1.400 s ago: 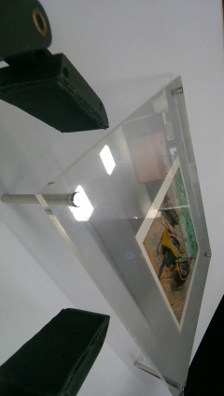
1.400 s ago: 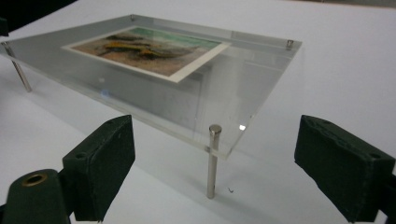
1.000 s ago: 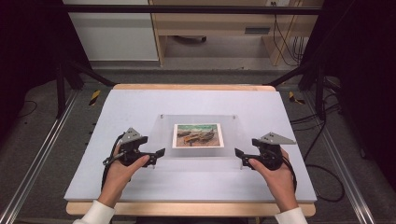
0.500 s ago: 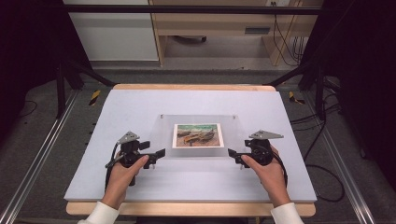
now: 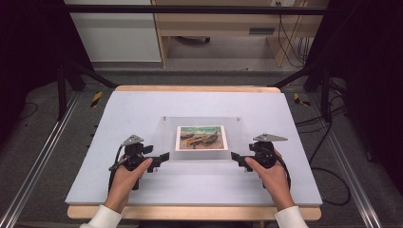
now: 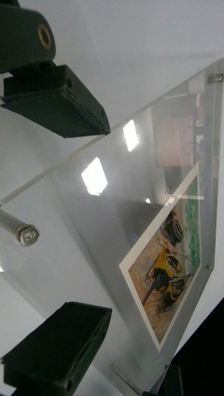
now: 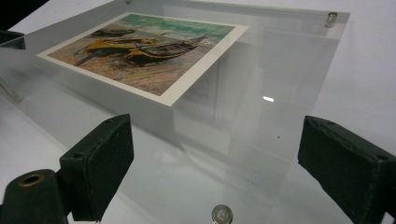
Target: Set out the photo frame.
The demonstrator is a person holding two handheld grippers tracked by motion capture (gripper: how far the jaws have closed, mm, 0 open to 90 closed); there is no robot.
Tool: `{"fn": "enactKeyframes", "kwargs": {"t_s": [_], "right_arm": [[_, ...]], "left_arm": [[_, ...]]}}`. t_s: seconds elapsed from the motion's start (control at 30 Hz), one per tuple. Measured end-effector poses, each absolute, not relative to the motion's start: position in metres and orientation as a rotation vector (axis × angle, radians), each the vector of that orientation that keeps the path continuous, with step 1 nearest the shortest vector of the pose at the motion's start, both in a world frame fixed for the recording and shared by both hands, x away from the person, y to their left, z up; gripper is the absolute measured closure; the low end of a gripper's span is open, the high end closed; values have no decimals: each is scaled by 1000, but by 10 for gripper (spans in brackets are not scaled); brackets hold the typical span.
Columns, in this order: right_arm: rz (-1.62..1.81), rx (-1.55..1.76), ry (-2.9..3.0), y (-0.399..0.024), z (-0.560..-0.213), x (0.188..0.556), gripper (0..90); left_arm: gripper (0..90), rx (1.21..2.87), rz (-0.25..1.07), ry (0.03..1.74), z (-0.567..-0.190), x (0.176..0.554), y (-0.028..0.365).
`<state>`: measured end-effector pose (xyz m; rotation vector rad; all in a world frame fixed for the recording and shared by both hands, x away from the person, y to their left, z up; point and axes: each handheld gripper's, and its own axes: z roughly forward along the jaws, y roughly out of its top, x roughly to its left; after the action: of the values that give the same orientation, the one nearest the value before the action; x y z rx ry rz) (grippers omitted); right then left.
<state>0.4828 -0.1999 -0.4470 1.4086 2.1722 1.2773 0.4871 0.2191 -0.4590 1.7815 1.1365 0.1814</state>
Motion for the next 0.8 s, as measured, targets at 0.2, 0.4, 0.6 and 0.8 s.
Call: {"fn": "enactKeyframes", "kwargs": {"t_s": [0.2, 0.4, 0.6, 0.8], "right_arm": [[1321, 1463, 2172, -203, -449, 483, 107], [1345, 1510, 2179, -206, -451, 483, 106], [1400, 1558, 2184, -211, -455, 485, 103], [1417, 1586, 2194, -212, -456, 486, 105]], "left_arm": [[97, 1768, 138, 1157, -461, 488, 221], [97, 1761, 79, 1154, -462, 488, 221], [97, 1754, 61, 1148, -464, 490, 221], [96, 1752, 54, 1141, -465, 491, 221]]}}
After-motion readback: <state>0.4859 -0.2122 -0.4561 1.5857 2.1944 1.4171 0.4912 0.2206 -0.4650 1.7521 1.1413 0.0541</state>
